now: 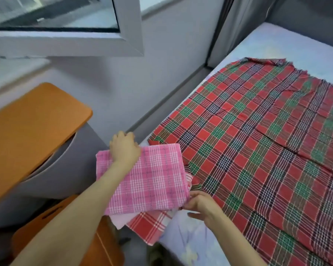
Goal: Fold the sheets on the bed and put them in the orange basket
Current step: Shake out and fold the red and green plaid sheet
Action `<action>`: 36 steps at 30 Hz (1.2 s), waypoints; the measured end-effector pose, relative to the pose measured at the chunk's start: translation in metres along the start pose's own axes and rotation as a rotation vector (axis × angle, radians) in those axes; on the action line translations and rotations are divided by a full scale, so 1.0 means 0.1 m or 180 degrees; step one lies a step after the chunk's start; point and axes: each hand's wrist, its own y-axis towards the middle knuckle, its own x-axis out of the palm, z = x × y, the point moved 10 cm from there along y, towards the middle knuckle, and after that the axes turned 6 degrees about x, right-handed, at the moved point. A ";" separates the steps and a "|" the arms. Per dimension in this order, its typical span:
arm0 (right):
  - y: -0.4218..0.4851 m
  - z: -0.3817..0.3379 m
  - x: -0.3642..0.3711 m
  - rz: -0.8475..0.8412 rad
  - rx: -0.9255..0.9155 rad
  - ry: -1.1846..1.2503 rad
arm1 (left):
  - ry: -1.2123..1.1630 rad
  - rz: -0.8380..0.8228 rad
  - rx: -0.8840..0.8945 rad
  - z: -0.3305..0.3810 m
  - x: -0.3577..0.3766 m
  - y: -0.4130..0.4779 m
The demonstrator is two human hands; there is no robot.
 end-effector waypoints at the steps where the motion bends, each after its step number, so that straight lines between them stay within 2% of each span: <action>1: 0.06 -0.07 -0.17 0.0139 -0.0024 0.0025 | -0.0044 -0.0111 -0.0035 0.04 0.07 0.13; 4: 0.19 -0.33 -0.58 0.0525 -0.0194 0.0234 | -0.0019 -0.0574 -0.0184 0.11 0.37 0.49; 8: 0.46 -0.67 -0.87 0.0857 -0.0552 -0.0118 | 0.0061 -0.1127 -0.0115 0.22 0.82 0.88; 12: 1.08 -0.96 -0.93 0.1139 -0.0773 -0.0878 | 0.0353 -0.1832 0.0416 0.51 1.48 1.22; 16: 1.68 -1.26 -0.53 0.0933 -0.1019 -0.1883 | 0.0741 -0.2153 0.1218 0.82 1.99 1.41; 20: 2.23 -1.44 -0.02 0.0949 -0.1278 -0.3212 | 0.0867 -0.2543 0.1494 0.97 2.49 1.46; 22: 2.31 -1.52 0.06 0.1184 -0.1392 -0.3469 | 0.0874 -0.2615 0.1553 1.04 2.59 1.46; 23: 2.32 -1.56 0.02 0.1275 -0.1427 -0.3278 | 0.0783 -0.2630 0.1531 1.08 2.60 1.46; 26: 2.17 -1.72 -0.36 0.1405 -0.1432 -0.1959 | 0.0360 -0.2525 0.1417 1.24 2.52 1.43; 28: 1.95 -1.88 -0.67 0.1348 -0.1486 -0.1193 | -0.0250 -0.2497 0.0967 1.34 2.39 1.42; 29: 1.81 -1.96 -0.81 0.1280 -0.1520 -0.0905 | -0.0762 -0.2564 0.0556 1.39 2.33 1.38; 32: 1.34 -2.12 -1.11 0.1100 -0.1586 -0.0475 | -0.2356 -0.3040 -0.0743 1.69 2.17 1.05; 34: 0.99 -2.15 -1.25 0.1074 -0.1706 -0.0199 | -0.2883 -0.3230 -0.1030 2.06 2.01 0.82; 36: 0.65 -2.12 -1.39 0.1230 -0.1816 -0.0149 | -0.3195 -0.3300 -0.1059 2.45 1.83 0.61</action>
